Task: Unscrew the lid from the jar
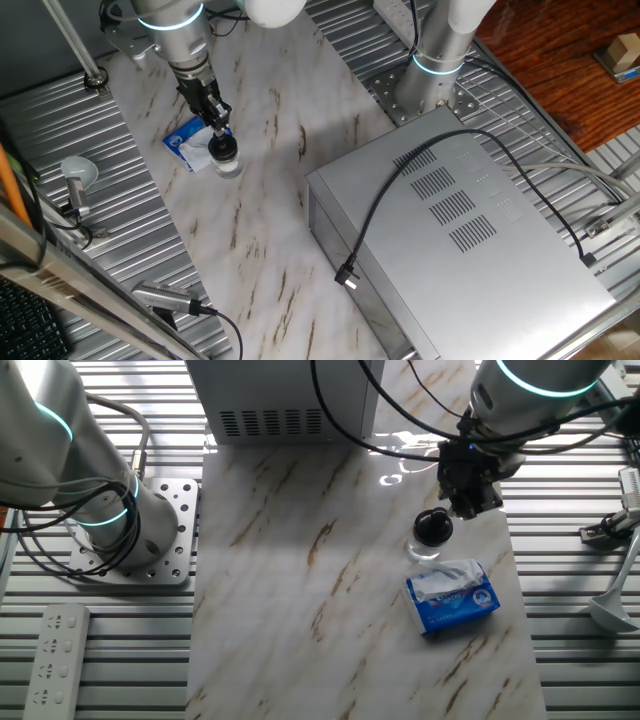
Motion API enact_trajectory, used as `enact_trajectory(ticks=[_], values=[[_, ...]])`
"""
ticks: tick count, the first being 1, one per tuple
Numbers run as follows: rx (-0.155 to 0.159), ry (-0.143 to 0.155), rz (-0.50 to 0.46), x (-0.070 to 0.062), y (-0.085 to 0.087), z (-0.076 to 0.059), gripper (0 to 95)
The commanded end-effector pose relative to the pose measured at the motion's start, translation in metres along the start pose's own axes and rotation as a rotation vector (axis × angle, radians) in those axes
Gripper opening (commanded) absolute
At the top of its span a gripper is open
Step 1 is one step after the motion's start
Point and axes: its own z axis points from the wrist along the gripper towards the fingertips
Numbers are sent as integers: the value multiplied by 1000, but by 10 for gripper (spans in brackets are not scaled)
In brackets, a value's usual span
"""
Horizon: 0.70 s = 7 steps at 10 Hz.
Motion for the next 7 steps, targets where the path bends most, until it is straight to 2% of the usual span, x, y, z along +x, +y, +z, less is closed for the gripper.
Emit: enact_trajectory(ticks=[1, 3, 4, 7], values=[[-2, 1, -1, -1, -1, 1, 760], [-7, 0, -6, -1, -1, 3, 760], [-9, -2, -5, -1, -2, 5, 950], [-6, 0, -7, -3, -3, 12, 950]])
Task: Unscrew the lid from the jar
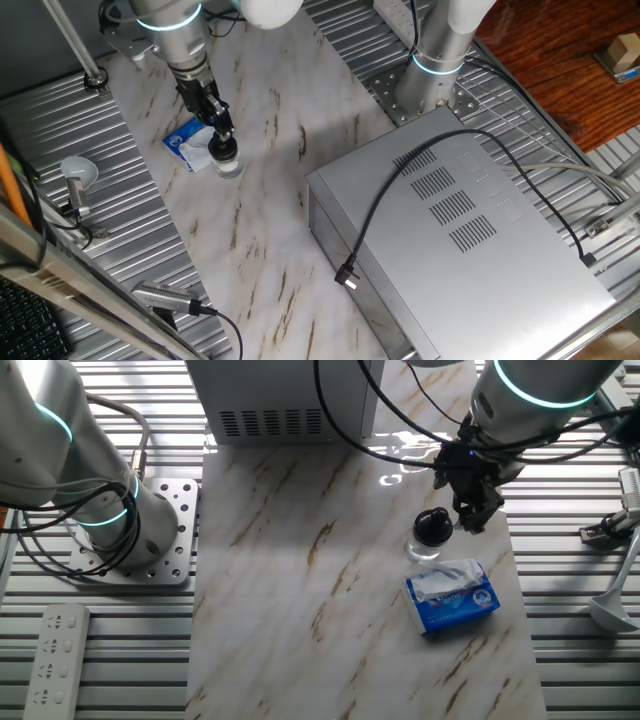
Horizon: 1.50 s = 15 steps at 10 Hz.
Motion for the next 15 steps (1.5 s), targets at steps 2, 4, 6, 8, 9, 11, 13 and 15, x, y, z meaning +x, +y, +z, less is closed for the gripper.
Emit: enact_trajectory(ticks=[2, 4, 6, 8, 9, 11, 13, 15], values=[[3, 0, -5, 0, -2, 8, 950], [1, 3, -1, 0, -4, 18, 950], [4, 6, -2, -1, -2, 26, 950], [8, 6, -11, -1, -2, 34, 950], [8, 2, -13, -1, -3, 38, 950], [9, 1, -19, -2, -3, 48, 950], [10, 1, -21, -3, -3, 52, 950], [14, 2, -26, -3, -3, 56, 950]])
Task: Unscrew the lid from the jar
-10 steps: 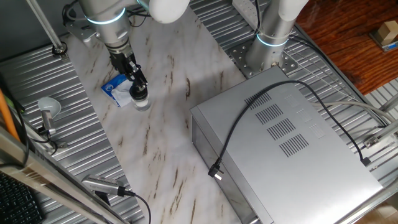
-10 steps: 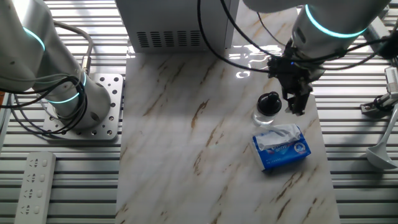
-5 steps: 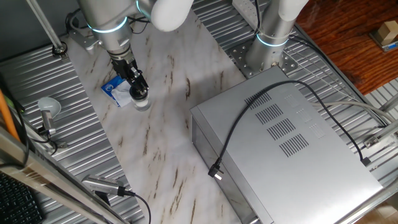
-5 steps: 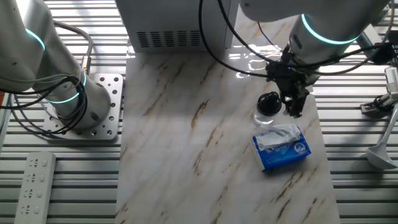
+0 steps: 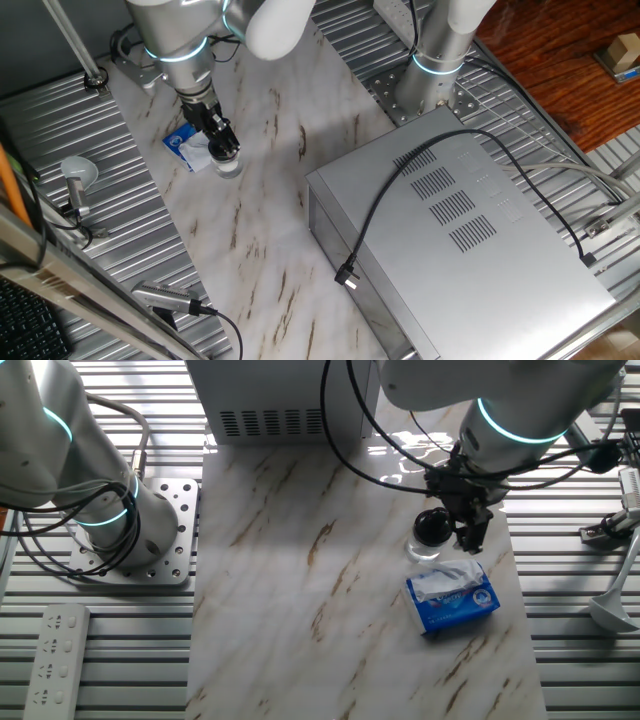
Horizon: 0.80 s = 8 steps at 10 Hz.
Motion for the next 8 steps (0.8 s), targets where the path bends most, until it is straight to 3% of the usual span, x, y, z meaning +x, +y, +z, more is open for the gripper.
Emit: enact_trajectory(ticks=[1, 3, 4, 8], values=[[4, -3, -2, 0, -1, 4, 950], [6, -5, -5, 0, -1, 8, 950], [8, -4, -5, 0, -1, 9, 760], [10, -7, -13, 0, -1, 13, 760]])
